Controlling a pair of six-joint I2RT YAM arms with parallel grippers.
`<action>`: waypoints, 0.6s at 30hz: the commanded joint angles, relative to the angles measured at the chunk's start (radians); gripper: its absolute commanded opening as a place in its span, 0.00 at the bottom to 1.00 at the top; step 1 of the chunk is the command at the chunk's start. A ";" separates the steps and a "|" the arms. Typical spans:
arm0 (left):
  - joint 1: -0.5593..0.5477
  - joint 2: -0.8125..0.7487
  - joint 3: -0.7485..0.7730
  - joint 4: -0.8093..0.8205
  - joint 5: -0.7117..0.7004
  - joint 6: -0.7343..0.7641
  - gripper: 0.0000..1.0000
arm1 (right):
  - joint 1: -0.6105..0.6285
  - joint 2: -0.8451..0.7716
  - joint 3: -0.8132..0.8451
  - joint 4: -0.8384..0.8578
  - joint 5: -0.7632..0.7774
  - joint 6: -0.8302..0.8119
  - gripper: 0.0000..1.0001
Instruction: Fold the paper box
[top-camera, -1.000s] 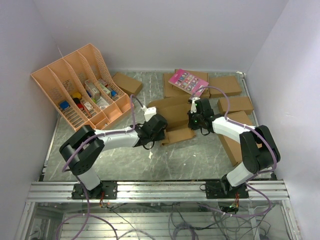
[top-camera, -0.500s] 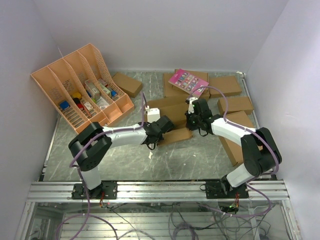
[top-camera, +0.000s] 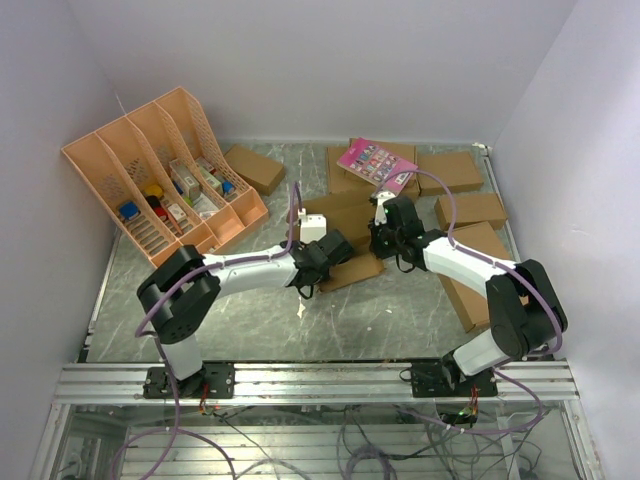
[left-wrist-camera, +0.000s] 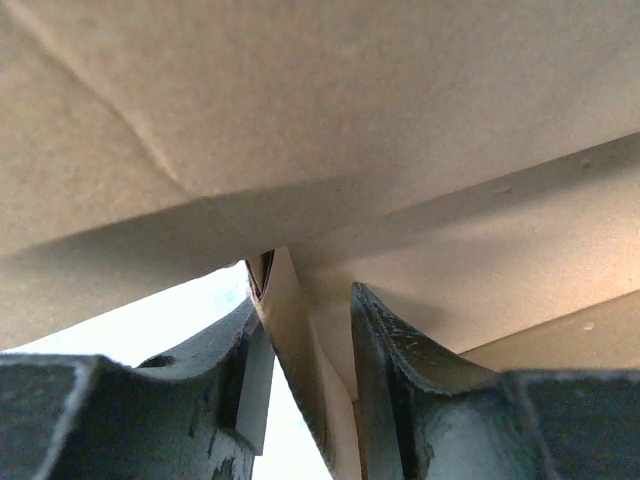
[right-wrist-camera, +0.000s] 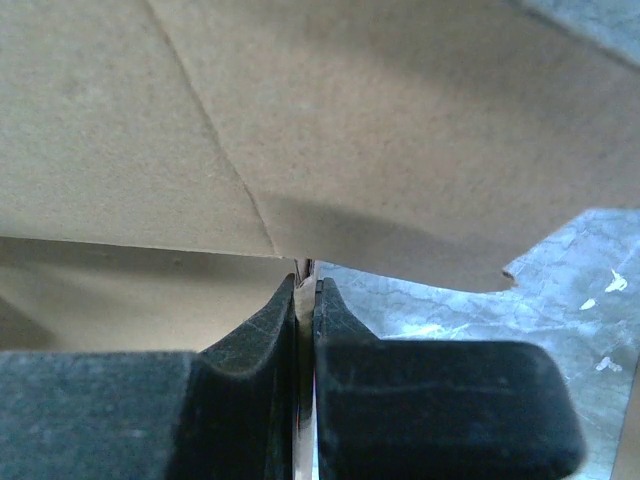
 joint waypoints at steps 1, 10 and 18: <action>-0.013 -0.052 0.011 -0.003 -0.017 0.003 0.47 | 0.011 -0.020 0.017 0.032 -0.007 0.002 0.00; -0.024 -0.080 0.015 -0.017 -0.015 0.002 0.49 | 0.021 -0.006 0.019 0.033 0.011 -0.002 0.00; -0.034 -0.050 0.005 -0.045 -0.029 -0.015 0.25 | 0.021 0.007 0.022 0.032 0.016 -0.004 0.00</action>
